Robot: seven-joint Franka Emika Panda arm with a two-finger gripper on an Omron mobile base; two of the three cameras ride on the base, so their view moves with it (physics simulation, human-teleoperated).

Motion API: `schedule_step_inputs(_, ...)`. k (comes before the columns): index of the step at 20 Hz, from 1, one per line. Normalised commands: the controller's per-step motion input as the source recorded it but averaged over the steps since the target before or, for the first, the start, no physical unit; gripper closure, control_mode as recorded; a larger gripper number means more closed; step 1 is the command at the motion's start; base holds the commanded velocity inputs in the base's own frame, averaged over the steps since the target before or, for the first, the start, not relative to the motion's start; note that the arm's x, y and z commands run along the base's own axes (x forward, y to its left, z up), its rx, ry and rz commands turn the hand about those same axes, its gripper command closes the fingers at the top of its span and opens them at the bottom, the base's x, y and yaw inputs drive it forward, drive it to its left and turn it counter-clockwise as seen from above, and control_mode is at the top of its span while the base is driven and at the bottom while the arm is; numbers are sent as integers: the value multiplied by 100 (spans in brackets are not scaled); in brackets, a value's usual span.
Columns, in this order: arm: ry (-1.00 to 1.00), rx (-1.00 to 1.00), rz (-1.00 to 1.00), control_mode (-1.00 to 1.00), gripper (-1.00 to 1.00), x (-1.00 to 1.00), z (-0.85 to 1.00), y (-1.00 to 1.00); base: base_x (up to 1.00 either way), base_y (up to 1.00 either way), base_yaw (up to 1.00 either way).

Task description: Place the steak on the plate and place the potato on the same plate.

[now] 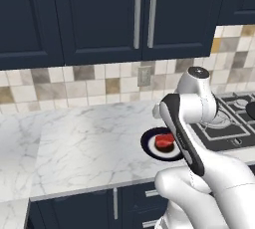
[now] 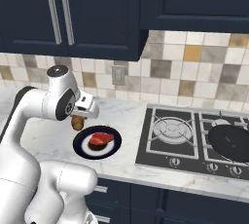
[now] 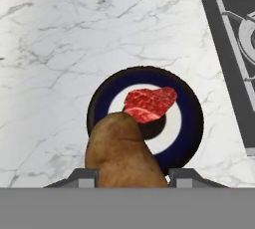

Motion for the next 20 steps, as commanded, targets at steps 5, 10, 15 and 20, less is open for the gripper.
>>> schedule_step_inputs(5, 7, 0, 0, -100, 100, 5, -39, 0, 0, 0, 0)
schedule_step_inputs(10, 1, 0, 0, -100, 100, 2, -54, 0, 0, 0, 0)
schedule_step_inputs(15, 0, 0, 0, -100, 100, 7, -29, 0, 0, 0, 0)
schedule_step_inputs(20, 0, 0, 0, -100, 100, 20, -13, 0, 0, 0, 0)
